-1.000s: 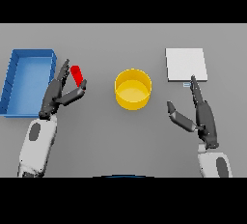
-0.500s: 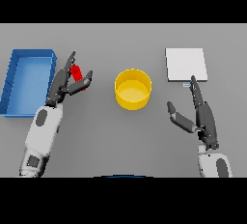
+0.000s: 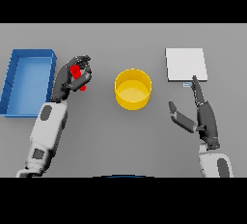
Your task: Pick up the red beaker and tilt it to pour out 1 green nut into yellow bowl. Pick up the yellow bowl and place it on the metallic measuring scale.
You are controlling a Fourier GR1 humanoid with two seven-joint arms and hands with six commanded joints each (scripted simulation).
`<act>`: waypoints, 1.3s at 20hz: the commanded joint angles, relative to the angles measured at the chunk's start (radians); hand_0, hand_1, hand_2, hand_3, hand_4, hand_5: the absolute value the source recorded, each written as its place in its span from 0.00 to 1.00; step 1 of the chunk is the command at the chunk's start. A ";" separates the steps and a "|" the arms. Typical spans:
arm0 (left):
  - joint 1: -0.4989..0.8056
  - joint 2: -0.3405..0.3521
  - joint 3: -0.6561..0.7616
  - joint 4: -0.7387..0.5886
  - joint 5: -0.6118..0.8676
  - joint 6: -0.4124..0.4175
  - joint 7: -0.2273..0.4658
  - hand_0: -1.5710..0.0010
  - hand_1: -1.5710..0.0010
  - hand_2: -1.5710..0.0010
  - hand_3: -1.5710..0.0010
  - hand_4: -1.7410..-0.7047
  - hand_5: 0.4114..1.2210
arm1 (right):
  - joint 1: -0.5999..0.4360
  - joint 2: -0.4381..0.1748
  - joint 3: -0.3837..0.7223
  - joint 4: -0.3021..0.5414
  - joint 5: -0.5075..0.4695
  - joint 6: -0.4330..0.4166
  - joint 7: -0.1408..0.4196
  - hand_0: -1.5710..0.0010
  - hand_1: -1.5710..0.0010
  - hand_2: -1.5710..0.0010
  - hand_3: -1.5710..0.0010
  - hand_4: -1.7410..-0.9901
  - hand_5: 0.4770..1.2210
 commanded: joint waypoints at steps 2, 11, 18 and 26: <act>-0.015 -0.006 -0.012 0.017 -0.025 0.020 0.000 0.46 0.44 0.43 0.47 0.19 0.72 | -0.003 0.000 -0.001 0.010 0.004 -0.002 0.008 1.00 1.00 1.00 1.00 0.65 0.23; -0.009 -0.020 -0.031 -0.024 -0.030 0.039 0.001 0.06 0.06 0.06 0.08 0.12 0.90 | 0.003 0.005 -0.010 -0.001 -0.013 -0.003 0.016 1.00 1.00 1.00 1.00 0.64 0.22; 0.005 0.016 -0.081 -0.182 -0.011 0.054 0.040 0.01 0.01 0.01 0.02 0.02 0.87 | 0.015 0.007 0.010 -0.002 0.017 -0.008 -0.013 1.00 1.00 1.00 1.00 0.64 0.24; -0.084 0.112 -0.285 -0.224 -0.193 0.015 0.231 0.00 0.00 0.00 0.01 0.01 0.87 | 0.008 -0.004 0.005 0.001 0.029 -0.012 0.005 1.00 1.00 1.00 1.00 0.65 0.27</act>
